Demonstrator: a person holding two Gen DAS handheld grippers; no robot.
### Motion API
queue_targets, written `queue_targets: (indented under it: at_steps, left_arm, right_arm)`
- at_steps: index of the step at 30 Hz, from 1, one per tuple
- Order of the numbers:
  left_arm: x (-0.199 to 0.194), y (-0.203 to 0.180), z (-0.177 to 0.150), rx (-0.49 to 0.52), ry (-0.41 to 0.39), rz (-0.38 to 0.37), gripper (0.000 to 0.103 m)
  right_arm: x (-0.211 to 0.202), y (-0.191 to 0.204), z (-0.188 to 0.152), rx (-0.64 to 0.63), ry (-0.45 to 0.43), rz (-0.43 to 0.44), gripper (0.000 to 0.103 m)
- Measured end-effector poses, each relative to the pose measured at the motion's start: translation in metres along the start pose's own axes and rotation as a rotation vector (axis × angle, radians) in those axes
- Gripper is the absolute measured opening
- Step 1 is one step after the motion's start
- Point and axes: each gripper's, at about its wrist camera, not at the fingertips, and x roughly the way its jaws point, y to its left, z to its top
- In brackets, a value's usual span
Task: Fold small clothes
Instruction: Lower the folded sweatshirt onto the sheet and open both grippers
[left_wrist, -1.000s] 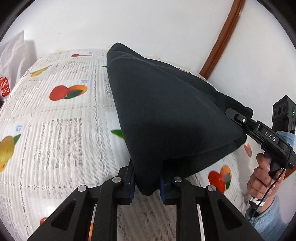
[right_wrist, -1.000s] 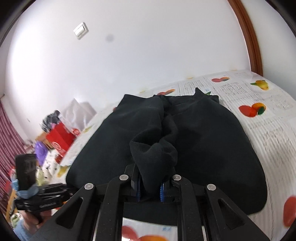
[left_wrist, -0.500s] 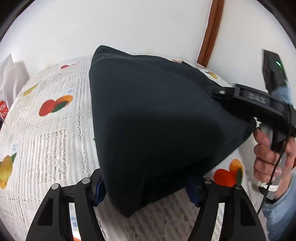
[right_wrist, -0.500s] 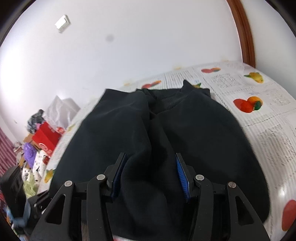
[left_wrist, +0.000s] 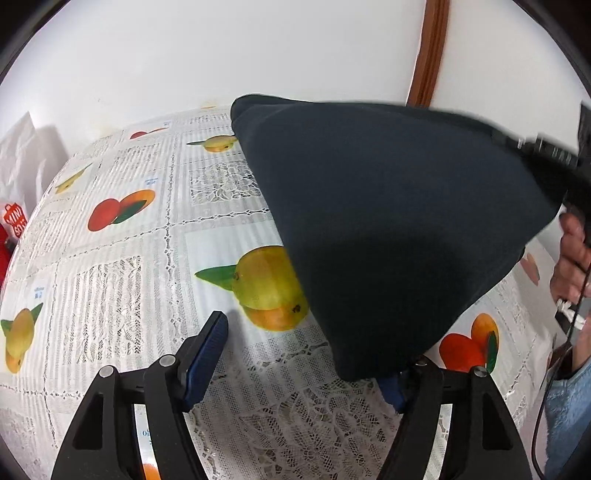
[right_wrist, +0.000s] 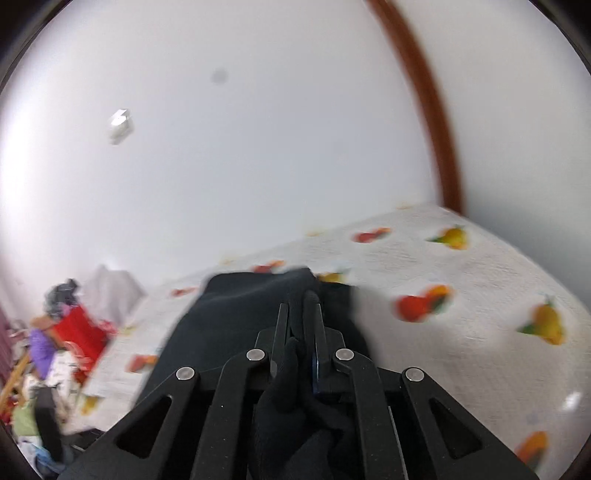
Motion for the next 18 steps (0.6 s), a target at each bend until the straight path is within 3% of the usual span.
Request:
queue_targets:
  at_steps: [4,8,11,14,16,18]
  left_arm:
    - [-0.003,-0.007,-0.001,0.013,-0.004,-0.003,0.072]
    - [-0.012,-0.027,0.007,0.061,-0.052,-0.021,0.07]
    - [0.002,-0.039,0.014,0.092,-0.021,0.018,0.071]
    - [0.007,-0.038,0.015,0.05,-0.002,0.004,0.071]
    - [0.009,-0.033,0.013,0.018,0.006,-0.017,0.072]
    - [0.011,-0.028,0.011,-0.002,0.005,-0.032,0.071]
  right_arm:
    - [0.028,-0.029,-0.032,0.012,0.158,-0.038,0.009]
    - [0.027,-0.032,-0.04,0.011,0.153,-0.063,0.017]
    - [0.031,-0.035,-0.04,0.037,0.176,-0.057,0.021]
    - [0.027,-0.034,-0.035,0.007,0.159,-0.026,0.01]
    - [0.015,-0.041,-0.031,0.032,0.1,-0.002,0.009]
    - [0.02,-0.048,-0.037,0.059,0.131,-0.008,0.01]
